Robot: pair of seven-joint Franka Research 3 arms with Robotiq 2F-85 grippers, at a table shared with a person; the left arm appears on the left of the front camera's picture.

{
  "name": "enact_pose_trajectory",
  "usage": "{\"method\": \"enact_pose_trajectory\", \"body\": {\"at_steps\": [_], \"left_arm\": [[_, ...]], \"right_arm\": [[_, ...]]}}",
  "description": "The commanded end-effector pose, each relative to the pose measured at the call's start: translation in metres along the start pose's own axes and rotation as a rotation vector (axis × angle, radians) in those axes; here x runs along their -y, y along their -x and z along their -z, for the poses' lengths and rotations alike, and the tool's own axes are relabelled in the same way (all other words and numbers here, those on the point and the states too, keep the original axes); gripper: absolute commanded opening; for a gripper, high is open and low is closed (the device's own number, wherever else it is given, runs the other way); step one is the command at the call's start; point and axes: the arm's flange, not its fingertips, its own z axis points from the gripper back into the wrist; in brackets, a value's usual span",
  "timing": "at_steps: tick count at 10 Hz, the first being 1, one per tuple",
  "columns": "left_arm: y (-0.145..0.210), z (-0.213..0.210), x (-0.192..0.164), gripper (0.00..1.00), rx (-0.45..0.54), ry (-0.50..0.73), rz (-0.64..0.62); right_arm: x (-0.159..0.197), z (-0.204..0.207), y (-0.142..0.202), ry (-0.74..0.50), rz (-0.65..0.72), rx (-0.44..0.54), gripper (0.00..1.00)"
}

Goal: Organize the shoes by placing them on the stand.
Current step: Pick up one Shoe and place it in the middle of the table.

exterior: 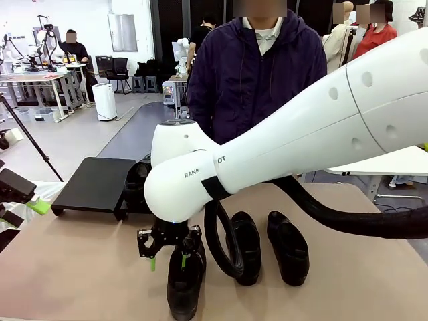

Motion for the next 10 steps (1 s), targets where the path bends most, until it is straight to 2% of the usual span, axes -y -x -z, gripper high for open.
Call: {"method": "enact_pose_trajectory", "body": {"at_steps": [1, 3, 5, 8, 10], "left_arm": [[0.002, 0.001, 0.0, 1.0, 0.005, 0.02, -0.005], [0.002, 0.001, 0.0, 1.0, 0.005, 0.02, -0.005], [0.002, 0.001, 0.0, 1.0, 0.005, 0.02, -0.005], [0.002, 0.001, 0.0, 1.0, 0.005, 0.02, -0.005], [0.002, 0.001, 0.0, 1.0, 0.005, 0.02, -0.005]], "right_arm": [[0.015, -0.037, 0.019, -0.081, -0.055, -0.021, 1.0], [0.049, -0.107, 0.047, -0.128, -0.067, 0.0, 1.0], [0.142, -0.175, 0.078, -0.146, -0.09, 0.09, 1.0], [0.279, -0.225, 0.135, -0.283, -0.052, 0.244, 1.0], [0.344, -0.247, 0.188, -0.309, -0.005, 0.365, 1.0]]}}
